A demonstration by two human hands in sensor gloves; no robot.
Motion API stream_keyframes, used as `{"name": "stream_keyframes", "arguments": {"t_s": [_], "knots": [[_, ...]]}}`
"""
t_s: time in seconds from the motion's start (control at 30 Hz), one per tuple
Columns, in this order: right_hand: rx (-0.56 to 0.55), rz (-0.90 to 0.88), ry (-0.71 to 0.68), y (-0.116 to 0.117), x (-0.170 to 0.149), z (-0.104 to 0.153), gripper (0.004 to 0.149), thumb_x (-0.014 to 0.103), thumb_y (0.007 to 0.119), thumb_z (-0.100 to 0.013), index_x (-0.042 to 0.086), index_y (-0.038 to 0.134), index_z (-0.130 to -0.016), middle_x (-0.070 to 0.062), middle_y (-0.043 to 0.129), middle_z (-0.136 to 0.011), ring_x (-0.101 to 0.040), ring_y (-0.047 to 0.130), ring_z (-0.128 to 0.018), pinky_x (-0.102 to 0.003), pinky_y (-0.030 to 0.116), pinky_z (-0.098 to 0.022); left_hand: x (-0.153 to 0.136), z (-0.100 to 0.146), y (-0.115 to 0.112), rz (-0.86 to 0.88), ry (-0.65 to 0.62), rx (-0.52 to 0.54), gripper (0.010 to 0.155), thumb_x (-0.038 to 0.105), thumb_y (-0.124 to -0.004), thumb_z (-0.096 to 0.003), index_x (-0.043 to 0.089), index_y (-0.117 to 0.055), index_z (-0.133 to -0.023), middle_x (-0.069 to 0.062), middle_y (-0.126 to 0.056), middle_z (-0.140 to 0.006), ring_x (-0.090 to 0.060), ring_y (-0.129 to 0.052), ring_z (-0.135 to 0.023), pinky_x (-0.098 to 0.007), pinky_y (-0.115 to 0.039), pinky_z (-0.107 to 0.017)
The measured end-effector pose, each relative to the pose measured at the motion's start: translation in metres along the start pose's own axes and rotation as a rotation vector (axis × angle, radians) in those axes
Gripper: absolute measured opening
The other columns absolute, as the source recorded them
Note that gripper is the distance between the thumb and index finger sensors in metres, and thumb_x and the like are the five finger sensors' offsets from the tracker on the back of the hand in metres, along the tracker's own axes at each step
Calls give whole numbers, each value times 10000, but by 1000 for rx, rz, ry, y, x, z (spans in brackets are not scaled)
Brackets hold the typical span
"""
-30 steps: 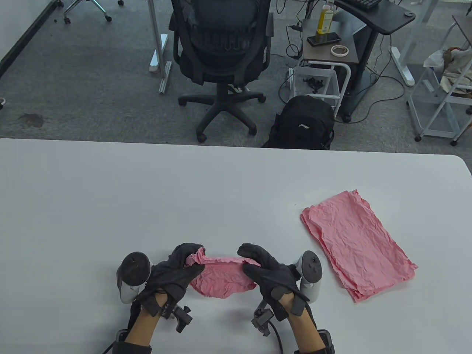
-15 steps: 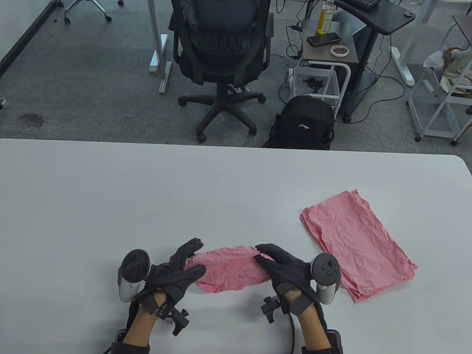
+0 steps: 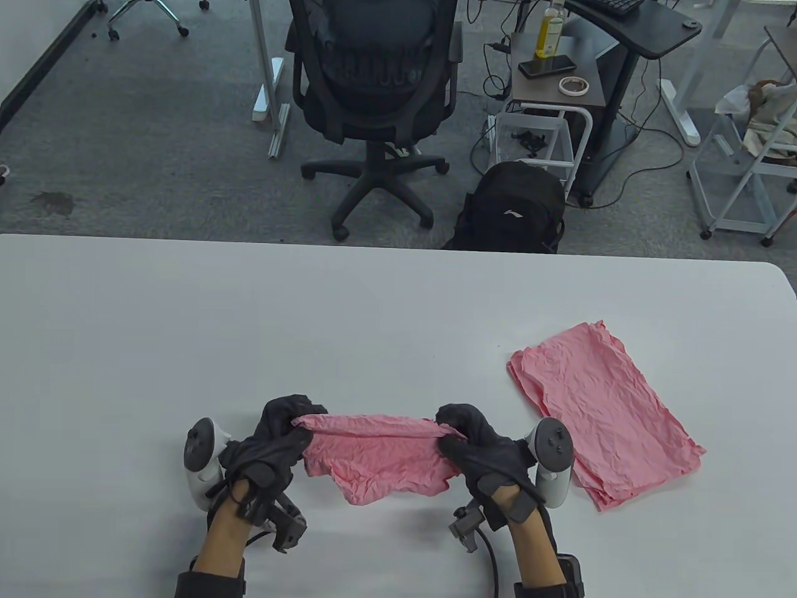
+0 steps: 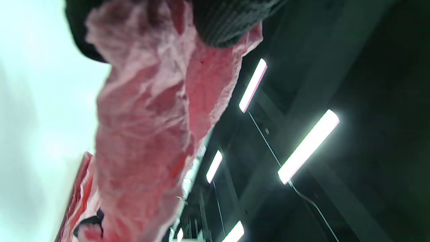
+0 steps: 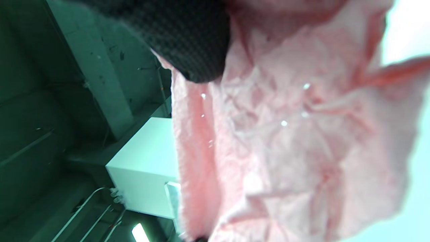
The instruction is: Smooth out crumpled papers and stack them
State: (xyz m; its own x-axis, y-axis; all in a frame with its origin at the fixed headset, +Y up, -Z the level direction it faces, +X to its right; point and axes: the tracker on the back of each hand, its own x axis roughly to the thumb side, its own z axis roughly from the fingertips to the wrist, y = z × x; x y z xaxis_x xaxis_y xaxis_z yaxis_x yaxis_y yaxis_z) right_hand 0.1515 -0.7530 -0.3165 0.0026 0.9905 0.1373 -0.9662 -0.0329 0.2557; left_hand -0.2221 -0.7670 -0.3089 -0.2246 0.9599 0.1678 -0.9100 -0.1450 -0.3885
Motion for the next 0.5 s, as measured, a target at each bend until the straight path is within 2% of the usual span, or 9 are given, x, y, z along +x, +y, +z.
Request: {"name": "stream_keyframes", "arguments": {"t_s": [0.1,0.17,0.23,0.3,0.33,0.4,0.43,0.5], "knots": [[-90,42,36,-8,-2,2,588,260,871,-466,130,623,-983,-107,844,-737,-290,965,-495,-470,811,-365,4,0,-4,27,-37,-18,673,232,-794,-516,301,-478,-1106,-40,-628,-1023,-231,-908,-731,-429,-765,-575],[-123,57,47,-12,-3,3,525,287,876,-466,116,718,-936,-104,870,-679,-262,971,-439,-466,818,-337,5,-1,-5,12,-40,-57,721,263,-816,-520,269,-425,-1126,-69,-566,-1043,-214,-877,-699,-399,-760,-549],[-129,48,22,-14,-2,4,435,316,856,-479,161,805,-882,-77,868,-661,-240,962,-444,-462,815,-350,4,0,-5,-65,-29,-59,754,343,-838,-523,237,-406,-1132,-74,-568,-1035,-162,-893,-617,-345,-784,-491],[-87,-73,-45,-11,-2,2,394,316,828,-493,213,798,-872,-53,832,-697,-273,934,-550,-486,792,-420,1,0,-4,-127,14,-38,781,439,-838,-521,212,-410,-1134,-85,-601,-1012,-95,-914,-513,-296,-809,-410],[-61,-140,-72,-9,-2,1,390,292,816,-499,228,779,-881,-67,799,-752,-349,888,-667,-540,749,-484,-1,0,-3,-144,33,-31,774,490,-803,-533,198,-412,-1133,-85,-623,-996,-66,-925,-460,-267,-822,-367],[25,-331,-101,-1,-1,0,391,220,790,-503,241,745,-891,-194,696,-952,-492,749,-834,-615,684,-537,-5,1,-2,-148,84,-2,734,436,-817,-534,171,-464,-1120,-94,-670,-959,-55,-943,-375,-252,-835,-297],[39,-357,-101,1,-1,0,387,186,776,-500,242,747,-882,-214,704,-971,-515,757,-832,-610,704,-535,-5,1,-2,-187,100,3,702,376,-837,-522,162,-513,-1107,-107,-693,-944,-78,-954,-344,-271,-836,-273],[65,-395,-117,7,-1,-2,387,146,751,-491,237,755,-868,-206,788,-929,-460,894,-731,-550,803,-470,0,1,-3,-461,138,3,669,333,-836,-515,169,-550,-1097,-100,-699,-945,-80,-957,-342,-274,-839,-274]]}}
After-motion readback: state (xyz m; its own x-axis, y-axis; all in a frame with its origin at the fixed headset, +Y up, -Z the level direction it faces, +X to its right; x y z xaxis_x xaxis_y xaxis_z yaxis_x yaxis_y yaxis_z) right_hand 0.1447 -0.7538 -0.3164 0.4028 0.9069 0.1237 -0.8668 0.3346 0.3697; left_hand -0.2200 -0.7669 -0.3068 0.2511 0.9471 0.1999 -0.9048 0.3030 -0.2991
